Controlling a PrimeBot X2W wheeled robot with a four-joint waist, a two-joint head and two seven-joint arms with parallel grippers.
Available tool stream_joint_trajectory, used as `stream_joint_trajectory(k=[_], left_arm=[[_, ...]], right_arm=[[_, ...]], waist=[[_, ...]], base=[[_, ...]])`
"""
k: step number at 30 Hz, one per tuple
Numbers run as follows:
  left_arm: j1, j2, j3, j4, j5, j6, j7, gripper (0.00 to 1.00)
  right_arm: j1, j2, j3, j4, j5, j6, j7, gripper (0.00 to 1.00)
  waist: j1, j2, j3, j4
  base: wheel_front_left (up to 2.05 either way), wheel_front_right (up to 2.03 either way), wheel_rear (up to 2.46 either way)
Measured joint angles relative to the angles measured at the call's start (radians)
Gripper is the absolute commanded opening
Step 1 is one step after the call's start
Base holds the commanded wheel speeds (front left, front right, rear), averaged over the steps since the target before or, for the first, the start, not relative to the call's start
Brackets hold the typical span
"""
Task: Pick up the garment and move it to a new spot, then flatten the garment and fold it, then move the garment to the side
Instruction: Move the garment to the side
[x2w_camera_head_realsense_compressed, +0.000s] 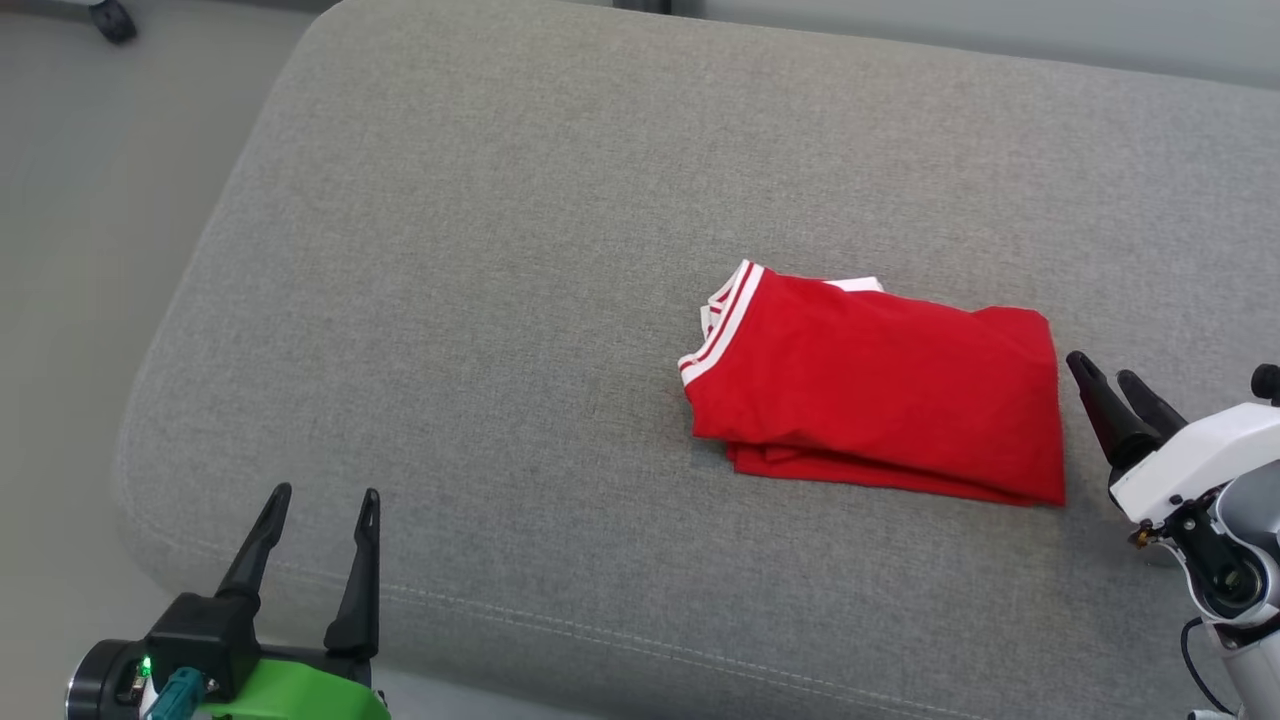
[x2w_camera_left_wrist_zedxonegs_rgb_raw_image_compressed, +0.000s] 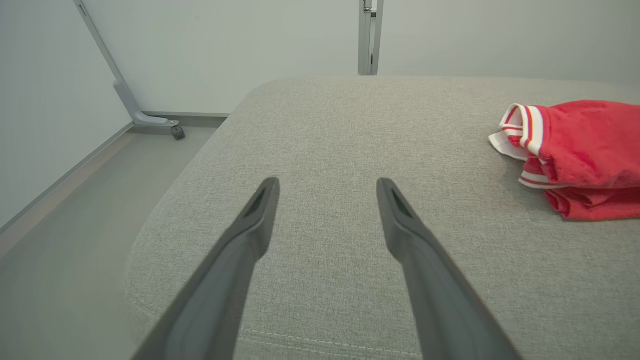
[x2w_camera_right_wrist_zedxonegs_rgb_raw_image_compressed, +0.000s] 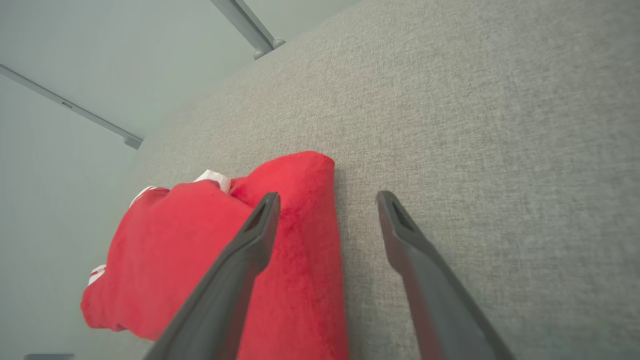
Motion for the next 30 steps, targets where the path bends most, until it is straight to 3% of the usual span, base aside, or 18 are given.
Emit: stream_joint_trajectory(k=[10,22,23,25,26,30], left_arm=[[-0.011,-0.015,0.024,-0.001,0.001,0.0,0.003,1.0],[-0.012,-0.037,0.026,-0.018,0.001,0.0,0.009,1.0],[-0.012,-0.039,0.026,-0.017,0.001,0.0,0.009,1.0],[-0.012,-0.042,0.025,-0.016,0.001,0.0,0.009,1.0],[-0.012,-0.043,0.025,-0.015,0.001,0.0,0.009,1.0],[-0.012,-0.046,0.026,-0.012,0.001,0.0,0.009,1.0]], right_arm=[[-0.05,0.017,0.03,0.088,0.002,0.019,0.044,1.0],[-0.123,0.043,0.036,0.149,0.009,0.049,0.05,1.0],[-0.129,0.047,0.035,0.154,0.015,0.052,0.049,0.79],[-0.138,0.05,0.037,0.163,0.02,0.059,0.049,0.16],[-0.141,0.051,0.038,0.167,0.02,0.063,0.049,0.0],[-0.151,0.051,0.045,0.185,0.021,0.074,0.057,0.0]], waist=[[0.0,0.0,0.036,0.054],[0.0,0.0,0.072,0.045],[0.0,0.0,0.073,0.046],[0.0,0.0,0.076,0.047],[0.0,0.0,0.076,0.048],[0.0,0.0,0.076,0.05]], base=[[0.0,0.0,0.0],[0.0,0.0,0.0],[0.0,0.0,0.0],[0.0,0.0,0.0],[0.0,0.0,0.0],[0.0,0.0,0.0]])
